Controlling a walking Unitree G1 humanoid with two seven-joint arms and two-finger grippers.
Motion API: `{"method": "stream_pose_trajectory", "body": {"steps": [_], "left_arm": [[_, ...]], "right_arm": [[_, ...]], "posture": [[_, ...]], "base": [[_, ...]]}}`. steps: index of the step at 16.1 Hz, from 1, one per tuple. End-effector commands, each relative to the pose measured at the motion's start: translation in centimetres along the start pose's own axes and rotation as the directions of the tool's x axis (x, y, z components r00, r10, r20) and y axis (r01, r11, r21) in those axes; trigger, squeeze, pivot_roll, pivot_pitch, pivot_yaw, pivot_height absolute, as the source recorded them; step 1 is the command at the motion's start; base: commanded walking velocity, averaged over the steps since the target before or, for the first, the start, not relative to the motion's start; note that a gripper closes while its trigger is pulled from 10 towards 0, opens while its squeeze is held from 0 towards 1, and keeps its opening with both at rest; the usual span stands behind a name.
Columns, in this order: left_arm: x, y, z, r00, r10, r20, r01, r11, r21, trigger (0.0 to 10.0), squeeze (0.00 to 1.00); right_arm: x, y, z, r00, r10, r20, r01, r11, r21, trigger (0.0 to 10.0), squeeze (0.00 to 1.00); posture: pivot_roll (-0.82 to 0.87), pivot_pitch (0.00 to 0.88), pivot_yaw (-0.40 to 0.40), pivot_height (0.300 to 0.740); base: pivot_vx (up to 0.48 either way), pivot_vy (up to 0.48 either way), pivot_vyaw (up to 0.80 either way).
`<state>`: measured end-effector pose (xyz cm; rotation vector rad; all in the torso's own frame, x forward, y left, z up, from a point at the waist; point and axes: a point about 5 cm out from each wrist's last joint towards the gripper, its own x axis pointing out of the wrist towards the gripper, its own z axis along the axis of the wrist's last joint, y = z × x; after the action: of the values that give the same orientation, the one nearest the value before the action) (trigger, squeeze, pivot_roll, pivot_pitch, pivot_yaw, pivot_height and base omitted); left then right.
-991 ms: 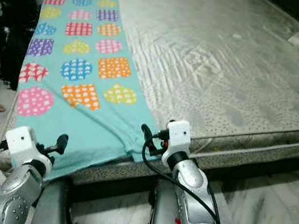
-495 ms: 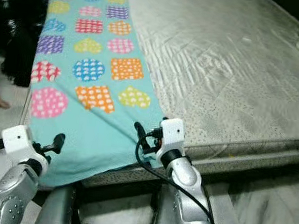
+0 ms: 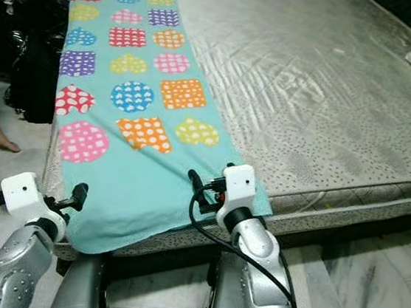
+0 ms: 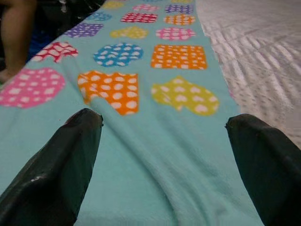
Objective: Clean up the room
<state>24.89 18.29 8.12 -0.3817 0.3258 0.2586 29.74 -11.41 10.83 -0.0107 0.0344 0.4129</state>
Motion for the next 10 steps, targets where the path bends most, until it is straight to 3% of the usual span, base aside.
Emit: {"method": "stream_pose_trajectory", "body": {"steps": [1, 2, 3, 7, 10], "left_arm": [[0.3, -0.1, -0.7, 0.998, 0.032, -0.045, -0.033, 0.999, -0.023, 10.0, 0.0], [0.7, 0.3, -1.9, 0.988, 0.077, -0.132, -0.084, 0.995, -0.048, 10.0, 0.0], [0.8, 0.4, -2.4, 0.982, 0.093, -0.162, -0.105, 0.992, -0.068, 10.0, 0.0], [0.3, 1.5, -3.7, 0.961, 0.129, -0.246, -0.137, 0.99, -0.018, 10.0, 0.0], [-0.8, 1.0, -3.3, 0.957, 0.114, -0.265, -0.119, 0.993, -0.003, 10.0, 0.0]], "right_arm": [[-0.2, -0.3, -0.3, 1.0, -0.015, -0.008, 0.015, 1.0, -0.003, 10.0, 0.0], [-0.2, -0.2, -0.3, 1.0, -0.015, -0.009, 0.015, 1.0, -0.002, 10.0, 0.0], [-0.1, -0.2, -0.3, 1.0, -0.016, -0.009, 0.016, 1.0, -0.002, 10.0, 0.0], [-0.4, -0.9, -0.3, 0.999, -0.041, -0.019, 0.041, 0.999, -0.006, 10.0, 0.0], [-0.7, -1.3, -0.4, 0.998, -0.06, -0.024, 0.06, 0.998, -0.012, 10.0, 0.0]], "posture": [[-0.1, 0.13, -0.011, 0.526], [-0.1, 0.132, -0.009, 0.526], [-0.1, 0.138, -0.007, 0.526], [-0.11, 0.16, 0.004, 0.526], [-0.11, 0.167, 0.014, 0.526]], "base": [[0.0, 0.0, 0.0], [0.0, 0.0, 0.0], [0.0, 0.0, 0.0], [0.0, 0.0, 0.0], [0.0, 0.0, 0.0]]}}
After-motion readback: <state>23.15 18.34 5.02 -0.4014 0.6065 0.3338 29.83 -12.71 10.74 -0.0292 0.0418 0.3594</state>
